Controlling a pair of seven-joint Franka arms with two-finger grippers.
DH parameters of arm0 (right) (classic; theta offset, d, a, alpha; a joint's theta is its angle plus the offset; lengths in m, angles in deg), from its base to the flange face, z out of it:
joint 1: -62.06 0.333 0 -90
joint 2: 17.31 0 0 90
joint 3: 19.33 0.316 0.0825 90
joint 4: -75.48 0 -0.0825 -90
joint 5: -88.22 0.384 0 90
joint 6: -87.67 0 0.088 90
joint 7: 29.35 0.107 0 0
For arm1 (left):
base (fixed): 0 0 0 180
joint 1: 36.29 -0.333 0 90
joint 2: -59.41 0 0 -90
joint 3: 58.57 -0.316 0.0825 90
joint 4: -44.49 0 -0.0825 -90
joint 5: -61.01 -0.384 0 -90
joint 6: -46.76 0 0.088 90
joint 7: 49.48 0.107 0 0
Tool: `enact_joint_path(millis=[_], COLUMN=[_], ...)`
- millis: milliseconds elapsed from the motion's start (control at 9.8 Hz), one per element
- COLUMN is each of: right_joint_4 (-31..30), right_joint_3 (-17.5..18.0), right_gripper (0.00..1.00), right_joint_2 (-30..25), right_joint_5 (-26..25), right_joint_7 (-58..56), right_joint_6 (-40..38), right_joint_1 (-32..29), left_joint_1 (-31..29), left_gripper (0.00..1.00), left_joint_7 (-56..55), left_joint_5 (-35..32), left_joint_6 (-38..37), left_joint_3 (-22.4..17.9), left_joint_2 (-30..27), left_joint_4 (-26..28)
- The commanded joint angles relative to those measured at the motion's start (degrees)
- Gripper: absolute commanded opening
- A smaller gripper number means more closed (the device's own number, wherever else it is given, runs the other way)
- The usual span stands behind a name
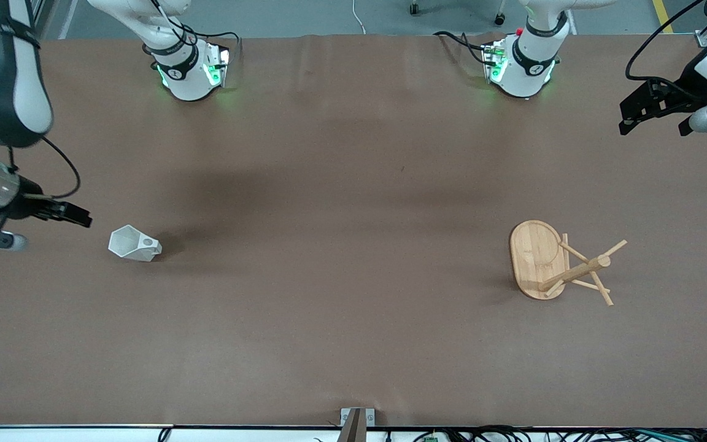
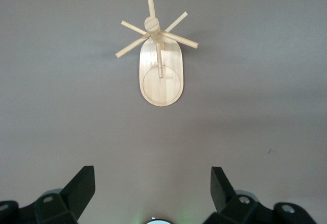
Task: Hang cup on rack
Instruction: 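Lower the right gripper onto the white cup and close on it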
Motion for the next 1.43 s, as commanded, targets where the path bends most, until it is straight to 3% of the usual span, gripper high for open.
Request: enact_joint_path(millis=[0, 306, 612, 816, 918, 1327], right_joint_4=[-7.0, -14.6, -17.5, -18.1, -18.1, -17.3], right_joint_3=[0.3, 0.3, 0.3, 0.2, 0.2, 0.3], right_gripper=[1.0, 1.0, 1.0, 0.93, 0.83, 0.08], right_joint_2=[1.7, 5.7, 9.4, 10.1, 10.3, 11.0], right_joint_5=[-0.5, -0.6, -0.6, -0.6, -0.6, -0.5], right_joint_7=[-6.4, -8.5, -9.4, -10.5, -11.2, -11.0], right_joint_6=[9.9, 24.5, 32.0, 33.1, 33.1, 33.2], right_joint_1=[-2.6, -2.8, -2.8, -3.0, -3.0, -3.5], left_joint_1=[-0.2, -0.1, -0.2, -0.2, -0.2, -0.2], left_gripper=[1.0, 1.0, 1.0, 1.0, 1.0, 1.0], left_joint_7=[0.8, 0.8, 0.9, 0.9, 0.9, 0.9], left_joint_5=[1.0, 1.1, 1.1, 1.1, 1.1, 1.1], left_joint_6=[-0.7, -0.7, -0.7, -1.0, -1.0, -1.0], left_joint_3=[-0.2, -0.1, -0.1, -0.1, -0.1, -0.1], left_joint_2=[1.2, 1.2, 1.2, 1.2, 1.2, 1.2], left_joint_4=[0.3, 0.3, 0.4, 0.4, 0.4, 0.4])
